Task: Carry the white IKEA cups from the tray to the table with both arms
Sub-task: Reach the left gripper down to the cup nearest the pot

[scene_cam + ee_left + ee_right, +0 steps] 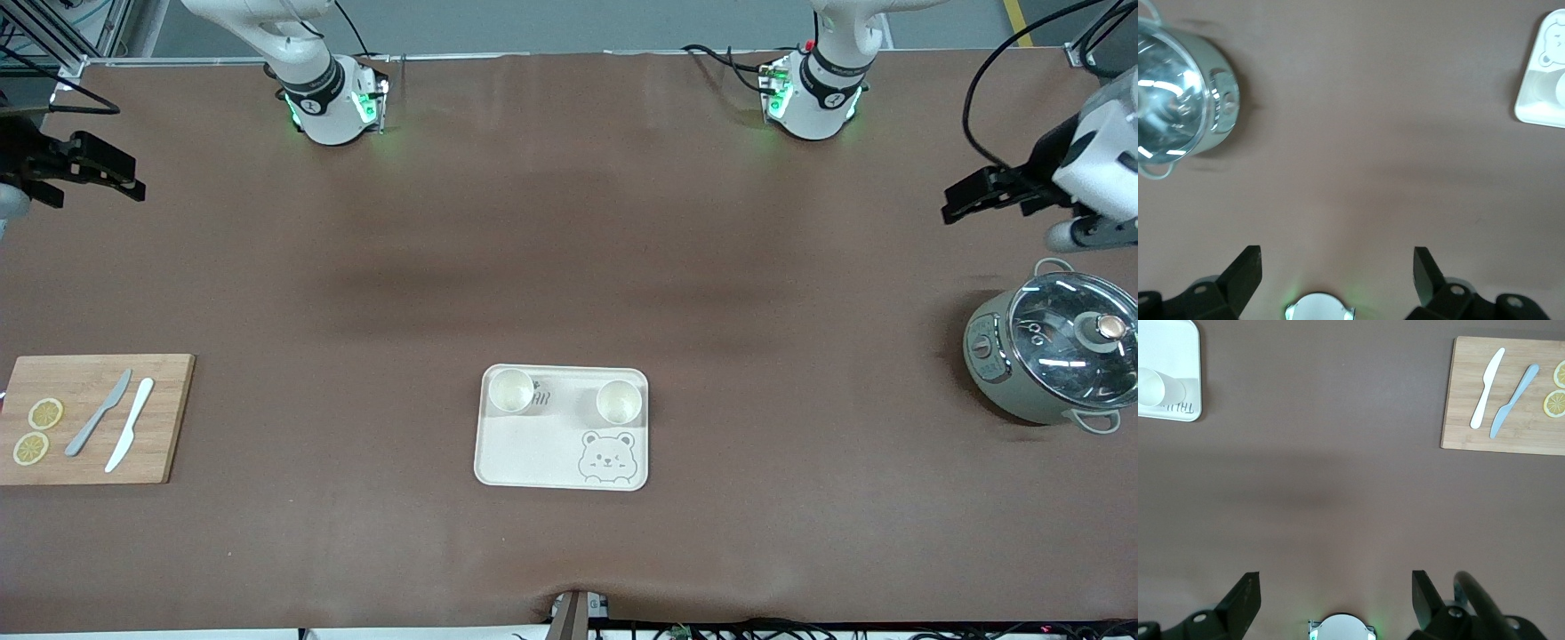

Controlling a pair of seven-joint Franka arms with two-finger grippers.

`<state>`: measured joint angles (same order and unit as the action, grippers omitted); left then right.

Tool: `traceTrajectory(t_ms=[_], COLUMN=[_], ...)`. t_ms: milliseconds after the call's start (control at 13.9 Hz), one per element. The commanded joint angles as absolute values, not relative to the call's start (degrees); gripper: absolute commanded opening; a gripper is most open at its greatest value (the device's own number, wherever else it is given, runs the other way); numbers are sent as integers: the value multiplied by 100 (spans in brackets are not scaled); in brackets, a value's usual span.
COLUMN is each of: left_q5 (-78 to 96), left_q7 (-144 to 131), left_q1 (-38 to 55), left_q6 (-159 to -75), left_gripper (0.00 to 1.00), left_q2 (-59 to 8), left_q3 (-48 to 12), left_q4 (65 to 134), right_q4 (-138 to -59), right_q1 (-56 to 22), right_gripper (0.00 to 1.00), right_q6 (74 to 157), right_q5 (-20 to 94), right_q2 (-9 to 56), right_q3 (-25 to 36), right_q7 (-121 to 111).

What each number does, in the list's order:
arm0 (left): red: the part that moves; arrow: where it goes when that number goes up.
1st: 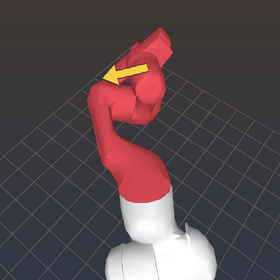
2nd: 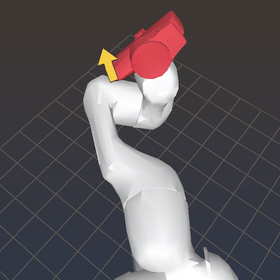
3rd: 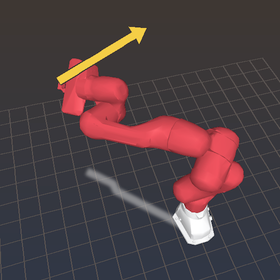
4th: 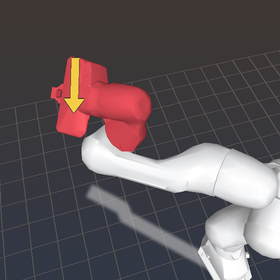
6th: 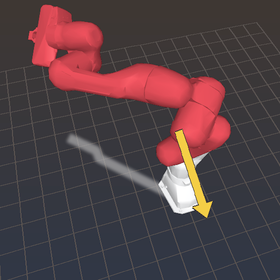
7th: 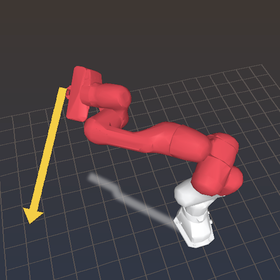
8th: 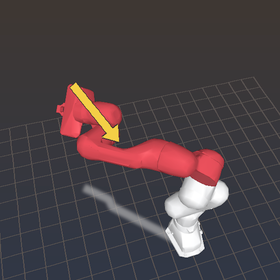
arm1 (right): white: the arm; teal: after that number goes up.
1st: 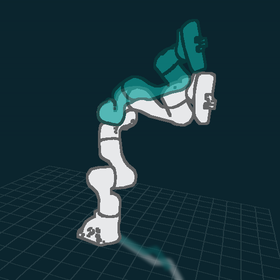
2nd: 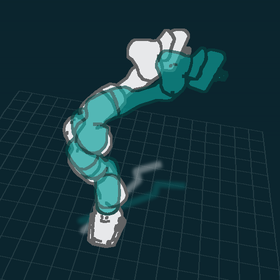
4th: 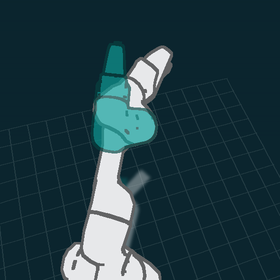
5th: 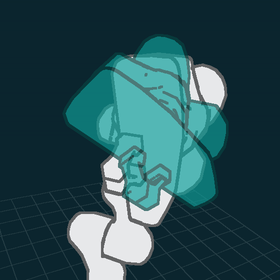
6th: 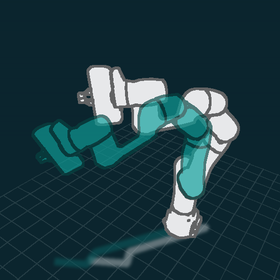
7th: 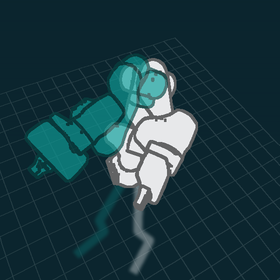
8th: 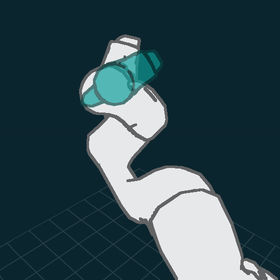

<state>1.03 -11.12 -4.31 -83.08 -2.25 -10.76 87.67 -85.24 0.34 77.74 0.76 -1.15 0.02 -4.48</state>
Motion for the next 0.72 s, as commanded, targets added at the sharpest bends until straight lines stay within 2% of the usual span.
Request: traceTrajectory(t_ms=[0, 288, 649], left_q5=[-103, -211, -439], left_q7=[-1413, -2650, -4330], left_q1=[-247, 183, 843], left_q6=[-8647, -9490, -11001], left_gripper=[100, 100, 100], left_q2=[-658, -1509, -2424], left_q3=[-1440, -1608, -1617], left_q4=[8639, 8587, 8587], right_q4=[-8420, -8420, -8429], right_q1=[61, 70, 70], right_gripper=[100, 100, 100], right_q6=[7752, 7778, 7822], right_q5=[17, -17, -79], right_q2=[-53, 114, 202], right_q3=[-18, -17, -9], right_q7=[-501, -510, -501])
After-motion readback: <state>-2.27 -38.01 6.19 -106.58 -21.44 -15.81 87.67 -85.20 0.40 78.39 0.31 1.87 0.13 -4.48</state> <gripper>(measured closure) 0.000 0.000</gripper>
